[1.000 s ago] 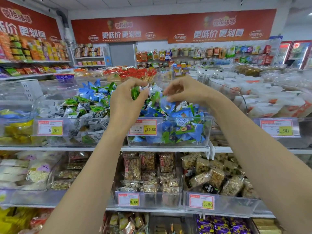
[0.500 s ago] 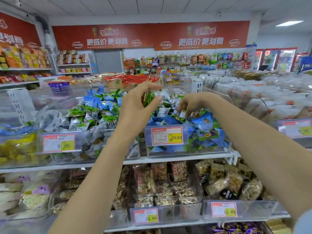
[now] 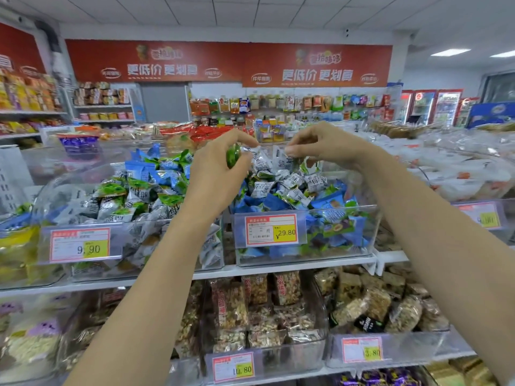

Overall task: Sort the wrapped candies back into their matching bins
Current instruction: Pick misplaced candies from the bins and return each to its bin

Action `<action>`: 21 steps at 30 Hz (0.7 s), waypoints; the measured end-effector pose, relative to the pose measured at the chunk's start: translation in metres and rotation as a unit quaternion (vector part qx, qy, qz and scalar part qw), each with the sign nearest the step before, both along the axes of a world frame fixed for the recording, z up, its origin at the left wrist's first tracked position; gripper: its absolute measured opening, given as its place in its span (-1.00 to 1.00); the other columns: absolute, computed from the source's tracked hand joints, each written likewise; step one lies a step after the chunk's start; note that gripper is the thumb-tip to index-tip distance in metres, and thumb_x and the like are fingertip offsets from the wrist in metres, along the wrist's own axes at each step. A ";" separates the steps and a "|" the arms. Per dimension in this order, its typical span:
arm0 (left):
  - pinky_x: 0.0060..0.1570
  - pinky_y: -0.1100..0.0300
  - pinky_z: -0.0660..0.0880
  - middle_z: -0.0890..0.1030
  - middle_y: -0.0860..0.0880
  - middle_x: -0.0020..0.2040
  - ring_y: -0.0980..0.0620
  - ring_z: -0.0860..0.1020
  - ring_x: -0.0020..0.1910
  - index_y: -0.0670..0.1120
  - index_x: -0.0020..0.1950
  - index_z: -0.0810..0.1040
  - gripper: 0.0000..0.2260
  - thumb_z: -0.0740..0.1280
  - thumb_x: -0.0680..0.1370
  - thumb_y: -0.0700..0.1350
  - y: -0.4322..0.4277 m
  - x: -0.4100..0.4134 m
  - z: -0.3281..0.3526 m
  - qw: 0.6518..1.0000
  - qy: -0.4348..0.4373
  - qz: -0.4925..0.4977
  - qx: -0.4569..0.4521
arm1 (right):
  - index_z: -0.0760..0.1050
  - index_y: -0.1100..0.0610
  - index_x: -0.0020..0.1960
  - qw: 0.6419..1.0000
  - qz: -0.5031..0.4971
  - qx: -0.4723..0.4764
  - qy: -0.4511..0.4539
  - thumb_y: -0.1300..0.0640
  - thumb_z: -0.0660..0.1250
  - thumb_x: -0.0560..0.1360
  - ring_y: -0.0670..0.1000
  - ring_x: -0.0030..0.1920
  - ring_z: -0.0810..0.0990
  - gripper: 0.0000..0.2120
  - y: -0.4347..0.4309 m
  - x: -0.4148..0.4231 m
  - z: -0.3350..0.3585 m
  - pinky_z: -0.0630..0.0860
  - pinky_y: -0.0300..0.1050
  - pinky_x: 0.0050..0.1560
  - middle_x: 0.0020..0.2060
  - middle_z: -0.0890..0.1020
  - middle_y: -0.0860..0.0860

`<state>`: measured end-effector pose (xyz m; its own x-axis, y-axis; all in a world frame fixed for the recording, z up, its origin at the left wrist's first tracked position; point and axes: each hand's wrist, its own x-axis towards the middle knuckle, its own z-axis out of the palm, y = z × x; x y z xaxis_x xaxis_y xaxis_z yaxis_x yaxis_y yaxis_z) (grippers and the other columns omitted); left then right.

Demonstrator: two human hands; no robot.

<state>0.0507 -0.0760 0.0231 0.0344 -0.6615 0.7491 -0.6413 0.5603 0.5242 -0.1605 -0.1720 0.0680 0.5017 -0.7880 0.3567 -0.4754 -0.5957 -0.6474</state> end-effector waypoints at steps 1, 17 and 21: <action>-0.16 -0.07 0.59 0.66 -0.12 -0.11 -0.17 0.63 -0.22 0.11 0.10 0.57 -0.84 0.26 0.60 -0.11 -0.001 0.001 0.001 1.000 0.004 0.015 -0.004 | 0.63 0.18 -0.10 1.000 0.017 0.015 -0.010 0.07 0.40 0.50 -0.09 -0.25 0.57 -0.83 0.003 0.000 0.000 0.56 -0.15 -0.07 -0.32 0.61 -0.06; -0.05 0.34 0.31 0.52 0.30 -0.15 0.43 0.45 -0.11 0.19 -0.16 0.45 -0.85 0.42 0.51 0.08 -0.001 0.008 0.006 0.999 0.051 0.002 0.008 | 0.57 0.20 0.06 0.992 -0.004 0.059 0.113 0.15 0.35 0.53 0.08 -0.06 0.65 -0.85 -0.022 0.023 -0.008 0.60 -0.18 -0.09 -0.06 0.66 0.12; 0.03 0.18 0.35 0.57 0.20 -0.10 0.15 0.54 -0.02 0.11 -0.09 0.52 -0.87 0.41 0.50 0.11 -0.002 0.013 0.005 0.999 0.044 -0.002 0.005 | 0.59 0.16 0.12 0.932 -0.084 0.082 0.344 0.26 0.45 0.44 0.06 0.01 0.60 -0.75 -0.036 0.030 -0.021 0.56 -0.17 -0.09 -0.04 0.55 -0.02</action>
